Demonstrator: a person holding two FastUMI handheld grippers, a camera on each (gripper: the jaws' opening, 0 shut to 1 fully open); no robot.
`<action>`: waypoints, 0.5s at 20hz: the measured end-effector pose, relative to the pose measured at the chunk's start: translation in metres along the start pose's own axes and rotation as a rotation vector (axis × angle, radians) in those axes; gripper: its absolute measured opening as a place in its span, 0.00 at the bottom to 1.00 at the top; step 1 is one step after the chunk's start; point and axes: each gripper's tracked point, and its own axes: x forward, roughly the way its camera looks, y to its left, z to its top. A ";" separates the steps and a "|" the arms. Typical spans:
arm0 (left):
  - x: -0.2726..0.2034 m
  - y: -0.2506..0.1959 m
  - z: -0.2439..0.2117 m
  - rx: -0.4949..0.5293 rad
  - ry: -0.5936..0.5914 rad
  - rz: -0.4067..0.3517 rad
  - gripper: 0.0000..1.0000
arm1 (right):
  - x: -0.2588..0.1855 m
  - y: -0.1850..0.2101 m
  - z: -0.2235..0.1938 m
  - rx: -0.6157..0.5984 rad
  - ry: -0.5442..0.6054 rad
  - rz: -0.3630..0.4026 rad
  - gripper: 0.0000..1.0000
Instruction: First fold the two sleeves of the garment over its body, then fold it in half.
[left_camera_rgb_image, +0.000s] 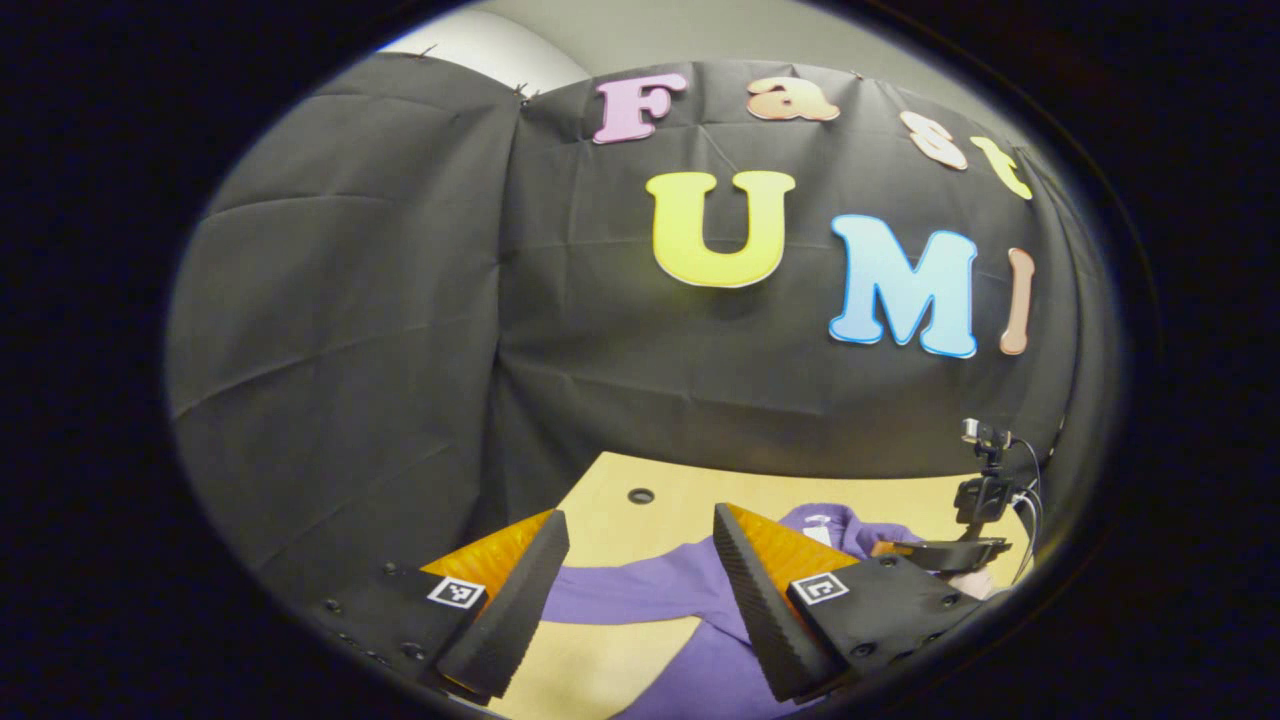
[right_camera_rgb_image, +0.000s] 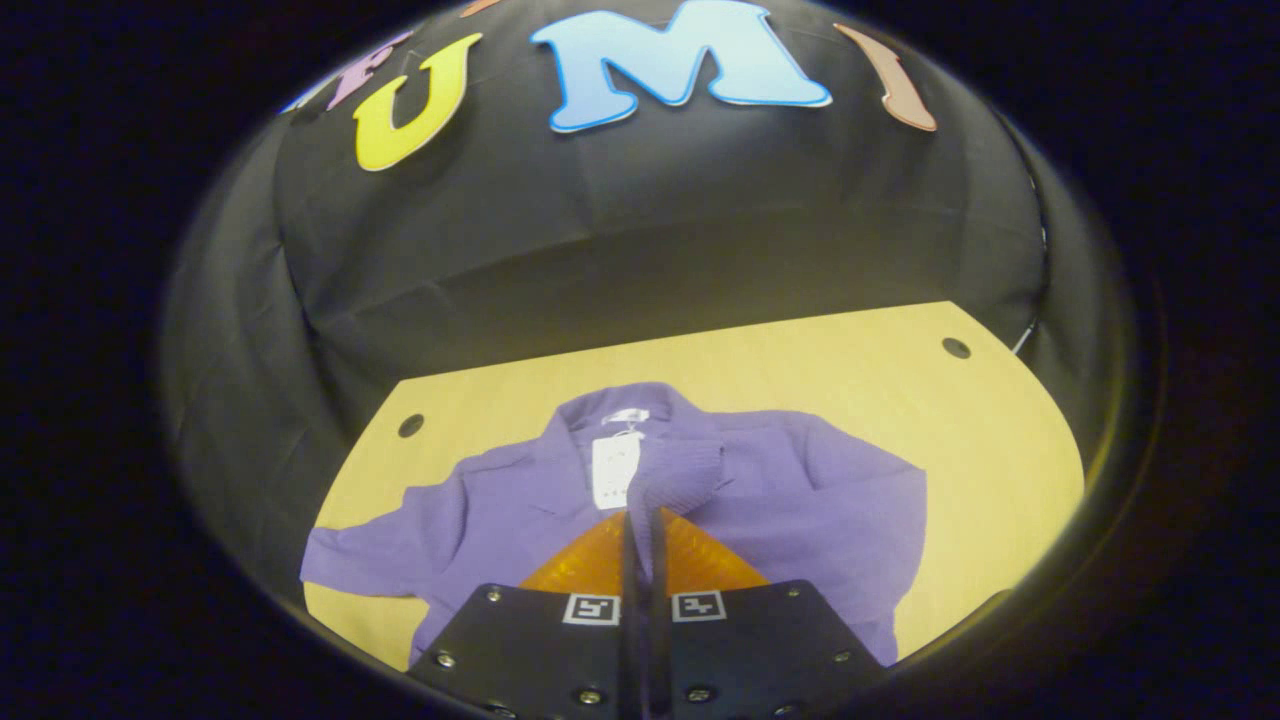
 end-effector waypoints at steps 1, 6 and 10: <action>0.000 0.010 -0.001 -0.001 0.002 0.016 0.97 | -0.005 0.001 0.008 -0.011 0.007 0.018 0.04; -0.003 0.055 -0.008 -0.020 0.011 0.092 0.96 | -0.024 0.004 0.042 -0.078 0.043 0.112 0.04; -0.002 0.076 -0.015 -0.033 0.017 0.133 0.95 | -0.044 0.006 0.066 -0.125 0.067 0.171 0.04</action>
